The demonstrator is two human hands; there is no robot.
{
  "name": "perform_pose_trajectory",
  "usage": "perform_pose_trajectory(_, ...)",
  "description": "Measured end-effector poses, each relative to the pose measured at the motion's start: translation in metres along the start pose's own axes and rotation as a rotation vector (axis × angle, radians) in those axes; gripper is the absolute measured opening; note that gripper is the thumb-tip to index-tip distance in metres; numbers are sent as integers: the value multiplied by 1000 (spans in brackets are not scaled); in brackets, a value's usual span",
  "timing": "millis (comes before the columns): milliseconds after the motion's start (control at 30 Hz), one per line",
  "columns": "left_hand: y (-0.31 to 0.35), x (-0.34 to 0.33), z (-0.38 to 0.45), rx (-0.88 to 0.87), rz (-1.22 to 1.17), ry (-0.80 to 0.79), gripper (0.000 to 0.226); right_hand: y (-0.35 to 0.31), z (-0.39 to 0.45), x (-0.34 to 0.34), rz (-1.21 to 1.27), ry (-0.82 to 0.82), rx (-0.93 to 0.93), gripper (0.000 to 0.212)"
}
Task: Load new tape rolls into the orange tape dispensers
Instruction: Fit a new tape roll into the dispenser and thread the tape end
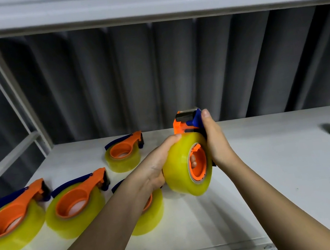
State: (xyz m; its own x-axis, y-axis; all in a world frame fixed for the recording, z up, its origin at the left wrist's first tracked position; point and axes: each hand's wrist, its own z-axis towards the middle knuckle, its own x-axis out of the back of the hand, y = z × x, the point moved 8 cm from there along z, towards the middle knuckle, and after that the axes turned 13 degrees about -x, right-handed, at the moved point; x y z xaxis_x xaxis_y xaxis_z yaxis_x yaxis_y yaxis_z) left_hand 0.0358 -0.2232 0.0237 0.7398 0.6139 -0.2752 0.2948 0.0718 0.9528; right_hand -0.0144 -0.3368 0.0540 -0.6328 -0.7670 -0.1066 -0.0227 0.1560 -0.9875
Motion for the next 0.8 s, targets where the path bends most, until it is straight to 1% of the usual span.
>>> perform_pose_trajectory(100, -1, -7, -3, 6, -50, -31, 36, -1, -2, 1, -33, 23, 32, 59)
perform_pose_trajectory(167, -2, -13, -3, 2, -68, -46, 32, 1, 1, 3, -26, 19, 13, 58)
perform_pose_trajectory(267, 1, -23, -1, -34, -90, -86, 32, 0, 6, 3, -8, -24, -34, 68)
perform_pose_trajectory(300, 3, -26, -1, -40, -98, -106, 34, 1, 7, 4, 16, -31, -45, 67)
perform_pose_trajectory(367, 5, -23, -2, -36, -79, -129, 32, 1, 5, 13, -23, 56, -14, 50)
perform_pose_trajectory(433, 9, -14, -1, -42, -32, -137, 23, -2, -2, 27, -142, 224, 101, 34)
perform_pose_trajectory(467, 11, -9, 1, -56, -17, -132, 22, -3, -8, 31, -172, 278, 156, 24)
perform_pose_trajectory(500, 14, -5, 3, -69, -7, -120, 21, -4, -13, 31, -174, 296, 185, 13)
perform_pose_trajectory(533, 17, 0, 5, -91, 8, -97, 21, -3, -18, 28, -183, 280, 200, 7)
perform_pose_trajectory(567, 22, 2, 7, -115, 29, -75, 20, -3, -22, 22, -202, 244, 206, 9)
perform_pose_trajectory(600, 27, 6, 10, -142, 57, -42, 20, -1, -24, 13, -240, 179, 194, 11)
perform_pose_trajectory(667, 35, 17, 15, -172, 83, 47, 24, 10, -23, -11, -328, -4, 99, 9)
perform_pose_trajectory(733, 39, 27, 19, -170, 63, 104, 30, 21, -22, -31, -374, -134, 7, 27)
perform_pose_trajectory(767, 41, 31, 20, -168, 55, 116, 31, 22, -21, -37, -384, -145, -7, 35)
perform_pose_trajectory(800, 44, 34, 20, -174, 59, 119, 29, 21, -19, -40, -390, -132, 2, 38)
